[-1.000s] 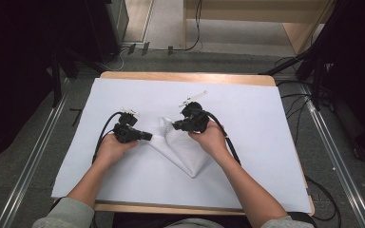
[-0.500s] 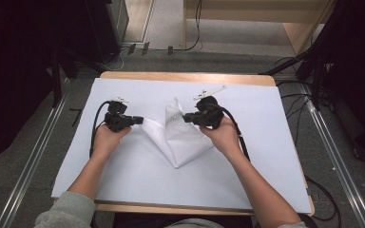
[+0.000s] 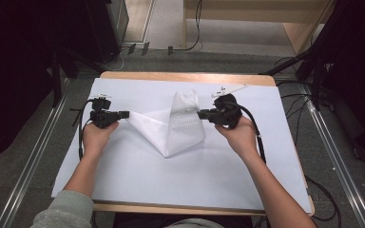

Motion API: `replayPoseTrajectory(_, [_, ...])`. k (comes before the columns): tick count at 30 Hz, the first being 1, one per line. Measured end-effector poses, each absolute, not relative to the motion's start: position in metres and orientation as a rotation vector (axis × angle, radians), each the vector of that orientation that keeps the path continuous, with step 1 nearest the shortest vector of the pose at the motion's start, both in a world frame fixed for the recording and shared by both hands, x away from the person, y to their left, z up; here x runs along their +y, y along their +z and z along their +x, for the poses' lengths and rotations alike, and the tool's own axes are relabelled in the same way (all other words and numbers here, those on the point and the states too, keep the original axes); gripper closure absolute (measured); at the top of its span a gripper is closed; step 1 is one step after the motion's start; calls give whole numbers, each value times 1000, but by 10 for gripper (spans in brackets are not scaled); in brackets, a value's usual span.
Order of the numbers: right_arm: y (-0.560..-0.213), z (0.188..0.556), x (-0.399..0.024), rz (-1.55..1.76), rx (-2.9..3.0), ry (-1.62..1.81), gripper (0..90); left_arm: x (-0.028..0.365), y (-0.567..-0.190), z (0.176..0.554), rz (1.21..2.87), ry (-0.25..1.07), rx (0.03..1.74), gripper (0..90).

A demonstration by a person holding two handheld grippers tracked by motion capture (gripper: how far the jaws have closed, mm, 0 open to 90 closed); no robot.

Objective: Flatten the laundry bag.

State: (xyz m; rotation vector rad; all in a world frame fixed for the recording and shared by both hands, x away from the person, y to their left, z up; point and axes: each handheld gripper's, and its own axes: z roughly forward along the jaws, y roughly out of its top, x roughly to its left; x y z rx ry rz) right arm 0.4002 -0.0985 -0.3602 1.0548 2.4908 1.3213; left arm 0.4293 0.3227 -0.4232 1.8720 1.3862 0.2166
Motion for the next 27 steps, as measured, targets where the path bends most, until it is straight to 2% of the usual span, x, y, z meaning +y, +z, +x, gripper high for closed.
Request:
replayPoseTrajectory(14, [-383, 378, -134, 1135, 2472, 1291, 881, 334, -435, 432, 1872, 178, 1452, 888])
replayPoseTrajectory(27, [-416, 375, -169, 1290, 2433, 1235, 876, 339, -437, 436, 1843, 178, 1461, 883])
